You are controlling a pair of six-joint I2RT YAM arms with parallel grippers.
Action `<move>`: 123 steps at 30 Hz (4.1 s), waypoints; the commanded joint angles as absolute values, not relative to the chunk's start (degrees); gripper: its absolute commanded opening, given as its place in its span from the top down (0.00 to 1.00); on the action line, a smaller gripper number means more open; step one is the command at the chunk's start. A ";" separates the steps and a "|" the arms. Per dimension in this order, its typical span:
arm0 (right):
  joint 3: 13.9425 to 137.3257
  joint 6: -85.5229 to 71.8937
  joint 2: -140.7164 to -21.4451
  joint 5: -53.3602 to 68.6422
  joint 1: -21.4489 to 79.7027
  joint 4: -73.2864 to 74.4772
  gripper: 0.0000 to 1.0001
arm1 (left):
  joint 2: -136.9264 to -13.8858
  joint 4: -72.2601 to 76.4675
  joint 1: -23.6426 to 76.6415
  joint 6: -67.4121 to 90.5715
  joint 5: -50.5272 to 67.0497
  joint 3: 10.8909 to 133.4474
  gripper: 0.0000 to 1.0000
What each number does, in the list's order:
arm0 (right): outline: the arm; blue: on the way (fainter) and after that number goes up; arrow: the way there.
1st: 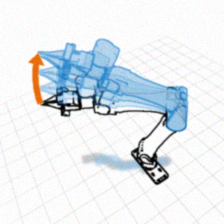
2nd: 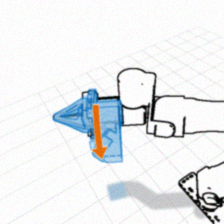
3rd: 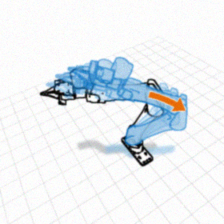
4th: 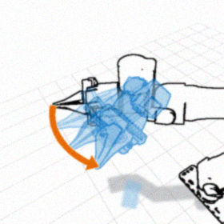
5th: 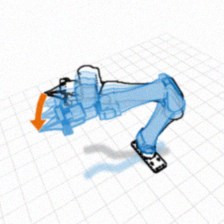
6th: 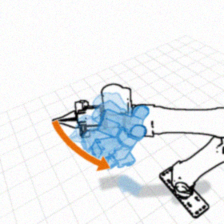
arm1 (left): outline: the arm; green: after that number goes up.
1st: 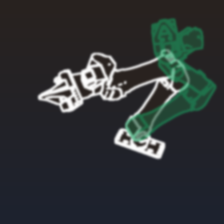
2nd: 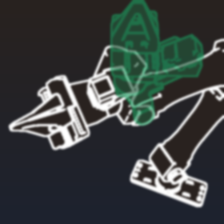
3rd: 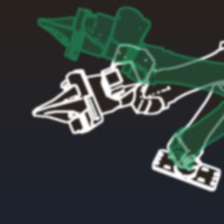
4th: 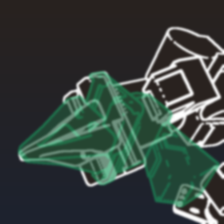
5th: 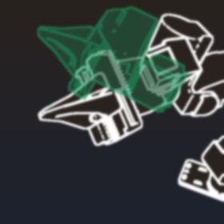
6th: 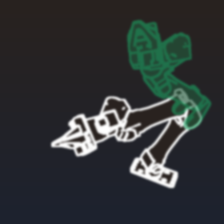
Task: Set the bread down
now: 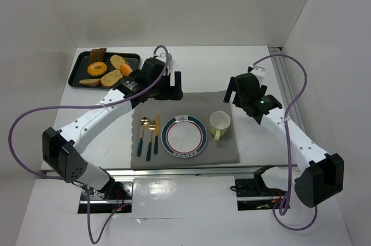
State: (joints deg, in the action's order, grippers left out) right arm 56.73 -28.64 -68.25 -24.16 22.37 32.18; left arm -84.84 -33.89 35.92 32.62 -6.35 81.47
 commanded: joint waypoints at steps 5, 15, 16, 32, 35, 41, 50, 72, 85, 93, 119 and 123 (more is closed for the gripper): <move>57.30 -29.00 -65.30 -24.87 22.85 32.25 0.00 | -85.25 -34.19 36.04 29.44 -4.31 84.29 0.01; 56.43 -29.53 -64.26 -22.85 22.85 31.55 0.00 | -105.35 -49.19 34.64 28.48 -15.27 104.26 0.01; 55.82 -29.53 -63.73 -22.85 22.85 31.55 0.00 | -110.25 -50.70 33.93 28.48 -15.99 106.50 0.01; 57.12 -30.15 -63.72 -21.01 22.85 32.26 0.00 | -131.21 -55.89 22.24 29.01 -12.39 125.32 0.01; 57.66 -29.62 -64.86 -19.78 22.85 32.26 0.00 | -134.46 -55.90 21.71 28.48 -10.82 128.93 0.01; 57.66 -29.62 -64.86 -19.16 22.85 31.73 0.00 | -136.85 -56.69 20.57 29.00 -12.56 129.03 0.01; 57.66 -29.62 -64.86 -19.16 22.85 31.73 0.00 | -142.81 -53.96 19.42 29.18 -12.57 133.57 0.01; 57.04 -30.15 -66.09 -20.21 22.85 31.82 0.00 | -139.32 -49.83 16.52 24.35 -11.24 136.77 0.78; 57.04 -29.00 -67.23 -17.75 22.85 28.92 0.00 | -109.70 -54.31 8.71 21.80 -12.93 122.70 0.67; 55.81 -29.00 -69.78 -16.17 22.85 26.98 0.00 | -111.17 -58.27 -3.23 19.25 -10.37 124.53 0.48; 58.01 -27.42 -75.15 -16.08 22.85 26.46 0.00 | -124.97 -52.91 -8.43 24.52 -0.88 128.66 0.45; 58.01 -27.42 -75.67 -16.08 22.85 26.46 0.00 | -129.55 -53.44 -8.96 25.05 0.26 131.31 0.46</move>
State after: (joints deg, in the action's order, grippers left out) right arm 55.92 -28.10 -75.48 -15.77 22.37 29.06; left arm -127.59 -55.07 -8.19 23.99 -1.98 128.40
